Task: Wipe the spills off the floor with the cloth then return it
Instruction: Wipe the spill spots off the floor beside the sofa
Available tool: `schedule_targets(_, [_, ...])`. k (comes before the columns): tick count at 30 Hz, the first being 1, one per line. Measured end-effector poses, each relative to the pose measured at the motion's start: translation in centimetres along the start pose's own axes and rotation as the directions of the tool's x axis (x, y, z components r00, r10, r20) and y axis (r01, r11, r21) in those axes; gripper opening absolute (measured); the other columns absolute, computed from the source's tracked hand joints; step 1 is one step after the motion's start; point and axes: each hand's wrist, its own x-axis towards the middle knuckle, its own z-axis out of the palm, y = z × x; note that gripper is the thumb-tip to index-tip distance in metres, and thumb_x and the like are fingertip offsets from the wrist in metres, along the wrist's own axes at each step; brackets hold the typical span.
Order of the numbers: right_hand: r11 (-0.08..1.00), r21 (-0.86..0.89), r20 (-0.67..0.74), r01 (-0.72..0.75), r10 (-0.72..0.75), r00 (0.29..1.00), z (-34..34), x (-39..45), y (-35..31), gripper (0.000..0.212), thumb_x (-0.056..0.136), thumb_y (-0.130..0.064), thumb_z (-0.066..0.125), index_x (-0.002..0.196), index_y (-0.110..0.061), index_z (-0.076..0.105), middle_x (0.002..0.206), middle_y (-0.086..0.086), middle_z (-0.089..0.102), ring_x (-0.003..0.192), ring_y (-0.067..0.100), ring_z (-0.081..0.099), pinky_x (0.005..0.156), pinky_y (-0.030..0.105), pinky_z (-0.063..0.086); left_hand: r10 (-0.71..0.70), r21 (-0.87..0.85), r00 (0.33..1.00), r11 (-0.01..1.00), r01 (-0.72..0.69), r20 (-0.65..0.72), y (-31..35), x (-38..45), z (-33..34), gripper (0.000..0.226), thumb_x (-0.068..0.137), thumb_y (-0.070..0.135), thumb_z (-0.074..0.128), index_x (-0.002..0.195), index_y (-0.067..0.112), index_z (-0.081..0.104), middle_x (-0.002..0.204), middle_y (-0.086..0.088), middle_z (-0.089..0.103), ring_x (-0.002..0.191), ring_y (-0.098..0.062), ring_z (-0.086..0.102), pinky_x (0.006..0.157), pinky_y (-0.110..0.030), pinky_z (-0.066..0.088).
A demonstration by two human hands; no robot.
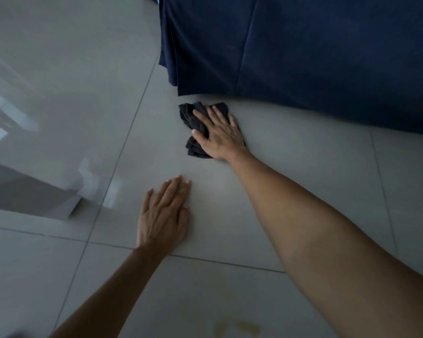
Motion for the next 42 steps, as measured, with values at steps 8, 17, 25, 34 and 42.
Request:
schedule_targets(8, [0.979,0.019,-0.056,-0.201,0.202,0.978,-2.2,-5.2,11.0,0.06,0.095,-0.053,0.028,0.151,-0.035,0.016,0.162,-0.006,0.011,0.148,0.012,0.004,0.118,0.043,0.001,0.02,-0.065,1.0,0.998,-0.021,-0.001,5.1,0.6,2.9,0.062,0.093,0.048,0.018,0.152,0.03,0.013,0.16,0.009,0.007,0.145,-0.005,-0.005,0.118,-0.035,-0.006])
schedule_targets(17, [0.916,0.004,-0.055,-0.402,0.402,0.914,-4.8,-12.0,23.1,0.06,0.095,-0.055,0.023,0.151,-0.038,0.011,0.162,-0.007,0.005,0.148,0.012,0.003,0.119,0.044,0.001,-0.005,-0.021,0.999,1.0,0.004,-0.037,5.7,0.6,2.7,0.067,0.088,0.051,0.018,0.15,0.029,0.023,0.159,0.006,0.019,0.147,-0.012,0.013,0.118,-0.039,0.008])
schedule_targets(25, [0.827,0.018,-0.078,-0.563,0.562,0.823,-5.7,-16.5,30.1,0.061,0.094,-0.057,0.019,0.151,-0.039,0.009,0.162,-0.001,0.009,0.148,0.015,0.005,0.119,0.046,0.004,0.0,-0.03,0.998,1.0,-0.002,-0.059,5.6,0.5,2.9,0.066,0.088,0.05,0.02,0.15,0.028,0.026,0.158,0.006,0.021,0.146,-0.01,0.014,0.118,-0.041,0.011])
schedule_targets(34, [0.647,0.053,-0.09,-0.761,0.762,0.641,-5.3,-22.1,31.2,0.066,0.091,-0.058,0.012,0.152,-0.033,0.006,0.162,0.004,0.005,0.148,0.017,0.0,0.117,0.049,0.002,0.01,-0.05,0.998,0.999,-0.013,-0.065,5.3,0.6,3.1,0.065,0.088,0.049,0.024,0.149,0.027,0.028,0.158,0.004,0.023,0.147,-0.014,0.017,0.117,-0.041,0.012])
schedule_targets(42, [0.571,0.072,-0.049,-0.818,0.821,0.569,-3.9,-24.1,25.7,0.065,0.094,-0.054,0.015,0.153,-0.03,0.002,0.162,0.006,0.001,0.148,0.02,-0.004,0.116,0.055,0.0,0.083,0.036,0.995,0.996,-0.085,0.058,-1.4,-4.7,0.9,0.068,0.091,0.06,0.015,0.151,0.028,0.019,0.158,0.009,0.016,0.145,-0.011,0.016,0.116,-0.042,0.014])
